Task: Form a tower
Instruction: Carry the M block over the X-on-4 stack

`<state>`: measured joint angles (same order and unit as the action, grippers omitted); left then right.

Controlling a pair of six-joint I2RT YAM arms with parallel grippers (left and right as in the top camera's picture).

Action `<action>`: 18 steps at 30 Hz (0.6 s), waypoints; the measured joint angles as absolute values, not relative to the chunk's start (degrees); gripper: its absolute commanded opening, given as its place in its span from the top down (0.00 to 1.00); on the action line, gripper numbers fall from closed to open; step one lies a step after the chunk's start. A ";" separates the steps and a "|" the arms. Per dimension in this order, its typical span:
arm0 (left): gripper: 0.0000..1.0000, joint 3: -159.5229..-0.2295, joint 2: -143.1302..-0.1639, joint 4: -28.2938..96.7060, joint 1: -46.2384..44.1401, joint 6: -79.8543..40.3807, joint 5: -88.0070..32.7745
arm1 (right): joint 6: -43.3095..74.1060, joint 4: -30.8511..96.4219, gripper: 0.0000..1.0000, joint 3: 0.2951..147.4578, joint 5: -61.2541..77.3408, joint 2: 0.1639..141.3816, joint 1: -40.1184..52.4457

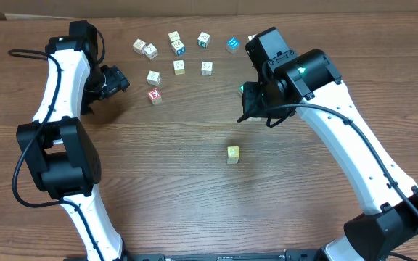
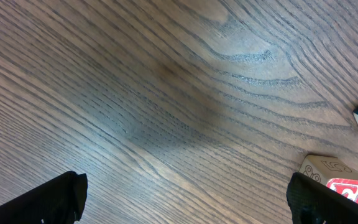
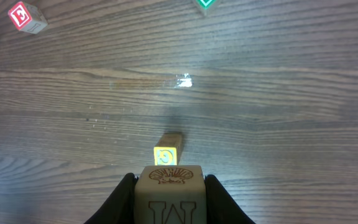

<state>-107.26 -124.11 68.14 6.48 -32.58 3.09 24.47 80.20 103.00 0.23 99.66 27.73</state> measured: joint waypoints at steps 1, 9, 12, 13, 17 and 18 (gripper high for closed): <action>0.01 -107.26 -124.11 68.12 6.48 -32.60 3.09 | 24.64 80.20 0.87 103.00 0.43 99.66 27.73; 0.01 -107.26 -124.11 68.14 6.48 -32.60 3.09 | 25.23 80.20 0.95 103.00 1.93 99.66 27.73; 0.00 -107.26 -124.11 68.14 6.48 -32.58 3.09 | 25.28 80.23 0.94 102.98 2.39 99.66 27.73; 0.00 -107.26 -124.11 68.14 6.48 -32.58 3.09 | 25.28 80.25 0.94 103.00 2.48 99.66 27.75; 0.00 -107.26 -124.11 68.14 6.48 -32.58 3.09 | 25.28 80.60 0.94 103.00 2.74 99.66 27.75; 0.01 -107.26 -124.11 68.14 6.48 -32.58 3.09 | 25.30 80.93 0.94 102.98 2.76 99.66 27.75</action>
<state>-107.26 -124.11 68.14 6.48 -32.58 3.09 25.30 80.93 102.98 2.76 99.66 27.75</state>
